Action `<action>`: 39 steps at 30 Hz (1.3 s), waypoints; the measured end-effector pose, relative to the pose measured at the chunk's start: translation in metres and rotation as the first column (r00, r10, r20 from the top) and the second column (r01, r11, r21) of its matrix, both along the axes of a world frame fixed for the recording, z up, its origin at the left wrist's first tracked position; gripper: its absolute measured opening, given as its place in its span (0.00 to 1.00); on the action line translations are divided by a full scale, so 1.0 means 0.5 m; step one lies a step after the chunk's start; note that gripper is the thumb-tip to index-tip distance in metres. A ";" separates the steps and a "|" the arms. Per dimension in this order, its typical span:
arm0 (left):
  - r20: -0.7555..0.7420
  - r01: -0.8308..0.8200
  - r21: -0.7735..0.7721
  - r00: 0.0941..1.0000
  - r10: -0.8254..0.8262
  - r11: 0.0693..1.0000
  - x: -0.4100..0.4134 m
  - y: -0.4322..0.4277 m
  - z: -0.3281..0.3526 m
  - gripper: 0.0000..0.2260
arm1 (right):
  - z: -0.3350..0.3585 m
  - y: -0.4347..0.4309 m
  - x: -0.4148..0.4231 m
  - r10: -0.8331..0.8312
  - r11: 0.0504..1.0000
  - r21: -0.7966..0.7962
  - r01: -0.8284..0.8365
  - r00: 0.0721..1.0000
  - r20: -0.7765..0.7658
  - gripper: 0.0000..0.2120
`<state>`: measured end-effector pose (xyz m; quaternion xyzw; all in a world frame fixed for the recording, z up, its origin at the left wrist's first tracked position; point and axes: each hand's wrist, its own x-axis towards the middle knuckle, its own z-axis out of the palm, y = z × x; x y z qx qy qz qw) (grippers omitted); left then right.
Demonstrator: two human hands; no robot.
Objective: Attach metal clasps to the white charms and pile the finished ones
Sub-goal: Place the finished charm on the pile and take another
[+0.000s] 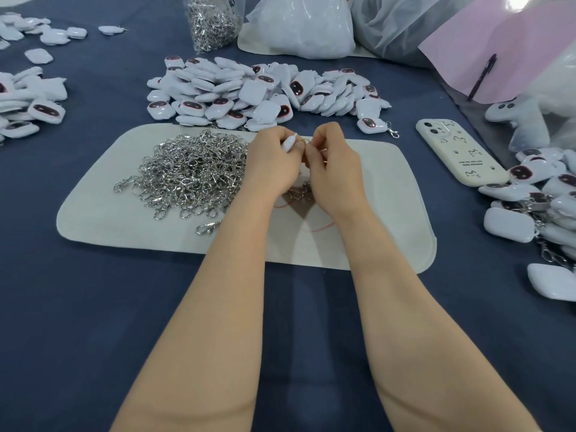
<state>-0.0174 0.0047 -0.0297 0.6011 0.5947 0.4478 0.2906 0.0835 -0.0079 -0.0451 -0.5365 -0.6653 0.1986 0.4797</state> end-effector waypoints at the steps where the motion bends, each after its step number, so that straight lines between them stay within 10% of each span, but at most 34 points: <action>1: 0.017 0.010 -0.011 1.000 -0.010 1.000 0.000 0.001 0.000 0.04 | 0.001 -0.001 0.000 -0.002 1.000 0.002 0.002 1.000 0.003 0.05; 17: 0.332 0.124 -0.139 0.940 -0.072 0.982 0.005 -0.011 0.040 0.09 | 0.005 0.013 0.011 -0.143 0.986 -0.123 0.112 0.946 -0.290 0.10; 39: -0.219 0.011 0.130 0.976 0.018 0.992 0.010 -0.003 0.008 0.03 | 0.010 0.008 0.004 -0.093 0.992 -0.094 0.078 0.983 -0.161 0.04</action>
